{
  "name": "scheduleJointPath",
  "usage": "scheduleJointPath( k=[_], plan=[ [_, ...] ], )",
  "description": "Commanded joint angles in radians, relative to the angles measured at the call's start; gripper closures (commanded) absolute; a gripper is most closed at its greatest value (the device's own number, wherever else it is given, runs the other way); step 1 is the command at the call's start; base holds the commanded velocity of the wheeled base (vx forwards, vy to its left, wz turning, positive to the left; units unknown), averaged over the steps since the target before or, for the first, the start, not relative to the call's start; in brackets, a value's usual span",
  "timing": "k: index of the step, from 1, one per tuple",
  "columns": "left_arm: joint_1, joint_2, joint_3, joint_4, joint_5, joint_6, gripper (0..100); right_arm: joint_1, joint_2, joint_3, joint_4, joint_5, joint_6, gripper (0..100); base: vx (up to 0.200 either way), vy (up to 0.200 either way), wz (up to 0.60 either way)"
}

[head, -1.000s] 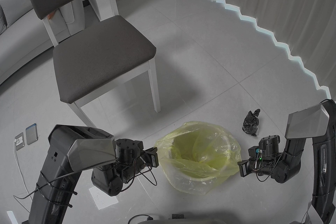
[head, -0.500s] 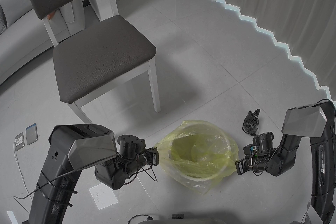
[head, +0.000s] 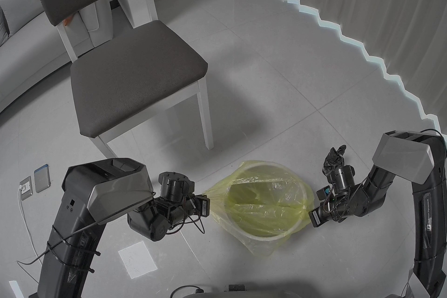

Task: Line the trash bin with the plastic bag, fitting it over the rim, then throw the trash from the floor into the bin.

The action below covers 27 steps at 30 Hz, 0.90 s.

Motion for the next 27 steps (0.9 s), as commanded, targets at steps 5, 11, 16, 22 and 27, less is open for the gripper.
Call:
scheduleJointPath(
  k=[5, 11, 16, 22, 27],
  plan=[
    [0.015, -0.015, -0.012, 0.024, -0.003, 0.05, 100, -0.002, -0.001, -0.066, 0.055, -0.001, -0.034, 100, 0.0, 0.0, 0.0],
    [0.014, -0.028, 0.0, -0.001, -0.004, 0.046, 100, -0.015, -0.017, -0.045, 0.044, -0.001, -0.07, 100, 0.0, 0.0, 0.0],
    [0.009, -0.023, 0.004, -0.032, -0.004, 0.044, 100, -0.031, -0.071, -0.003, 0.046, -0.001, -0.092, 0, 0.0, 0.0, 0.0],
    [0.005, -0.028, 0.022, -0.036, -0.004, 0.041, 0, -0.072, -0.164, 0.075, 0.043, -0.001, -0.118, 0, 0.0, 0.0, 0.0],
    [0.008, -0.035, 0.043, -0.071, -0.004, 0.037, 0, -0.077, -0.294, 0.144, 0.04, 0.001, -0.118, 0, 0.0, 0.0, 0.0]
  ],
)
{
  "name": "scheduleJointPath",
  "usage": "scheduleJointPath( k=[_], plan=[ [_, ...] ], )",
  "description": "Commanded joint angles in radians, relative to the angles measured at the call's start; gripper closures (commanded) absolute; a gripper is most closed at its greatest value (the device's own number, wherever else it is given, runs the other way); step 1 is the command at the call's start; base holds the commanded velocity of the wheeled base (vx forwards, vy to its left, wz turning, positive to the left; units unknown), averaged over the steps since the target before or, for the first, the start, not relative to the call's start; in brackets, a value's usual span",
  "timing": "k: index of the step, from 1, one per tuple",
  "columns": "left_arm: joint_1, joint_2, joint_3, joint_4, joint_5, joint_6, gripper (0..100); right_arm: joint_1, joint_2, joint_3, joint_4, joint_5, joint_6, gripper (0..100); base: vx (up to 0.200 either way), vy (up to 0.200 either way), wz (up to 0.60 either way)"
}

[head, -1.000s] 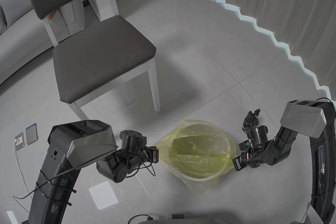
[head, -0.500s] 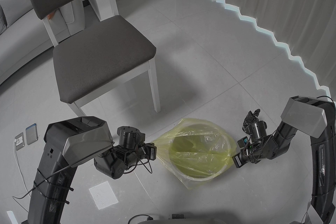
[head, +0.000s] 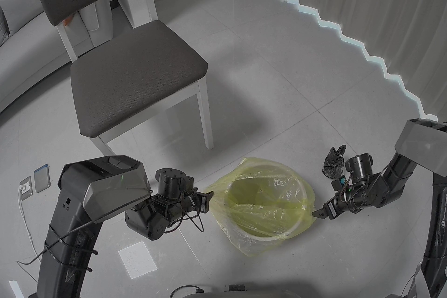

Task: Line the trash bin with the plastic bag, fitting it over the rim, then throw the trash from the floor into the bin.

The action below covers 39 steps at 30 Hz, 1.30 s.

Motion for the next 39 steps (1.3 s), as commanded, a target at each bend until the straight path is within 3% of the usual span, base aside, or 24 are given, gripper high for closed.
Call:
scheduleJointPath(
  k=[1, 8, 15, 26, 36, 37, 39],
  plan=[
    [0.003, -0.014, 0.033, -0.034, 0.0, -0.003, 0, -0.006, -0.158, 0.073, -0.007, 0.003, -0.001, 0, 0.0, 0.0, 0.0],
    [0.006, -0.033, 0.118, -0.112, 0.0, -0.003, 0, 0.138, -0.291, 0.128, -0.026, 0.089, 0.049, 0, 0.0, 0.0, 0.0],
    [0.011, -0.057, 0.185, -0.18, 0.0, -0.003, 0, 0.314, -0.261, 0.116, -0.16, 0.092, 0.19, 0, 0.0, 0.0, 0.0],
    [0.023, -0.086, 0.264, -0.276, 0.0, -0.006, 0, 0.343, -0.093, 0.042, -0.198, 0.092, 0.187, 0, 0.0, 0.0, 0.0],
    [0.029, -0.083, 0.264, -0.284, 0.0, -0.006, 0, 0.343, -0.012, 0.027, -0.198, 0.092, 0.178, 0, 0.0, 0.0, 0.0],
    [0.029, -0.083, 0.265, -0.284, 0.0, -0.006, 0, 0.343, -0.006, 0.022, -0.198, 0.092, 0.174, 100, 0.0, 0.0, 0.0],
    [0.029, -0.083, 0.268, -0.285, 0.0, -0.006, 0, 0.343, 0.002, 0.019, -0.2, 0.092, 0.169, 100, 0.0, 0.0, 0.0]
  ],
)
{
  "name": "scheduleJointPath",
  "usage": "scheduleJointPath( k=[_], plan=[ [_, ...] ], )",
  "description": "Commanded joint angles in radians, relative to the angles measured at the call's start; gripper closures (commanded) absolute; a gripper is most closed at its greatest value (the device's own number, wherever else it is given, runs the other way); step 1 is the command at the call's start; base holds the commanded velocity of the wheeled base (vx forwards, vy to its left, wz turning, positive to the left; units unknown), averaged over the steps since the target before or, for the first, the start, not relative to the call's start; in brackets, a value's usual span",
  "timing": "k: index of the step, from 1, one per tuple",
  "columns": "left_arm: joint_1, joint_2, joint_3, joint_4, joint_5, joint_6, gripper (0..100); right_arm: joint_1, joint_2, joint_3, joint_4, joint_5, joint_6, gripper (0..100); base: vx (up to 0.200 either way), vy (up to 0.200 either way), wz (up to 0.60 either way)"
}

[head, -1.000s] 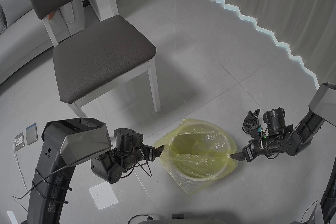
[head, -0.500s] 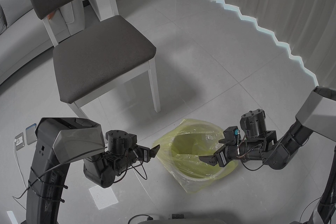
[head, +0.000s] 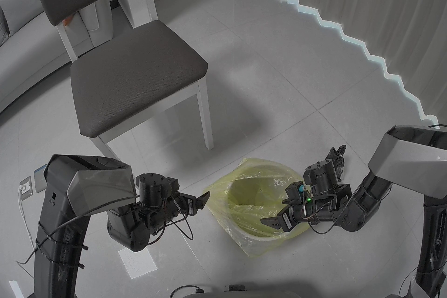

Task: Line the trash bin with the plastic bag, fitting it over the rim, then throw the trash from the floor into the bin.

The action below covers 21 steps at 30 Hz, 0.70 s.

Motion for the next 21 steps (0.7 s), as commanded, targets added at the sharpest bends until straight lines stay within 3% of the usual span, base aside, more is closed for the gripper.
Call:
scheduleJointPath(
  k=[1, 14, 21],
  plan=[
    [0.001, 0.001, 0.003, -0.001, 0.0, 0.0, 0, 0.001, 0.041, -0.008, -0.002, 0.0, -0.003, 100, 0.0, 0.0, 0.0],
    [-0.009, 0.015, 0.021, -0.036, 0.0, 0.0, 0, 0.137, 0.017, 0.14, -0.079, -0.009, 0.001, 100, 0.0, 0.0, 0.0],
    [-0.013, 0.018, 0.026, -0.038, 0.0, 0.0, 0, 0.169, 0.052, 0.15, -0.111, -0.012, 0.006, 100, 0.0, 0.0, 0.0]
  ],
)
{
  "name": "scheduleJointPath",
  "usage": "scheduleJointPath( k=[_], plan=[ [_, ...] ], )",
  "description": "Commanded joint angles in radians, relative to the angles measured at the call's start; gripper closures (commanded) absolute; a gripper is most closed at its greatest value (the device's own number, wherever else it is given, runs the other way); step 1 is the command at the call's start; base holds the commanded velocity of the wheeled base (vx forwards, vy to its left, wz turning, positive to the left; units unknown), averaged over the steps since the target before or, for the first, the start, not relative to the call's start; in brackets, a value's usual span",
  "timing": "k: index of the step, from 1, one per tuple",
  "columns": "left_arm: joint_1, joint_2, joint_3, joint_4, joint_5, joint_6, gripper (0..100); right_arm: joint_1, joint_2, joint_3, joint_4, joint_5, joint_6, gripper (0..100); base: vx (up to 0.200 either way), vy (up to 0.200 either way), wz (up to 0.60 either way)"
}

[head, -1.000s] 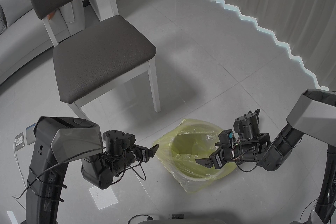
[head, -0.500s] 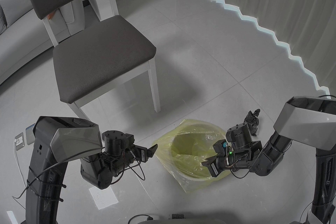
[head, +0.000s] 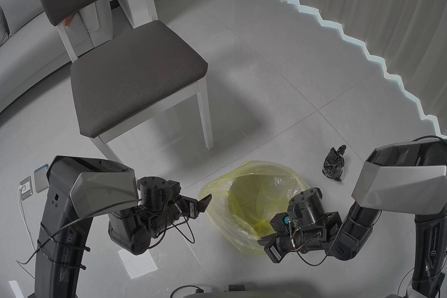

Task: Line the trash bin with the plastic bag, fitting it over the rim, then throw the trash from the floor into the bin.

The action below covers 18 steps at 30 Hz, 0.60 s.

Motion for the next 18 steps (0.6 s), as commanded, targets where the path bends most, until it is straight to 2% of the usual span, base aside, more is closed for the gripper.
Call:
scheduleJointPath(
  k=[1, 9, 15, 16, 18],
  plan=[
    [-0.004, 0.008, 0.003, -0.001, 0.0, 0.0, 0, 0.024, 0.029, 0.009, 0.0, 0.001, 0.001, 100, 0.0, 0.0, 0.0],
    [-0.017, 0.022, -0.012, -0.001, 0.0, 0.0, 0, 0.033, 0.072, -0.016, 0.004, -0.004, 0.002, 100, 0.0, 0.0, 0.0],
    [-0.017, 0.016, -0.01, -0.001, 0.0, 0.0, 0, 0.033, 0.084, -0.03, 0.01, -0.036, -0.001, 100, 0.0, 0.0, 0.0],
    [-0.017, 0.015, -0.009, -0.002, 0.0, 0.0, 0, 0.035, 0.082, -0.03, 0.012, -0.038, -0.001, 0, 0.0, 0.0, 0.0],
    [-0.017, 0.01, -0.006, -0.002, 0.0, 0.0, 0, 0.041, 0.075, -0.016, 0.003, -0.038, -0.002, 0, 0.0, 0.0, 0.0]
  ],
)
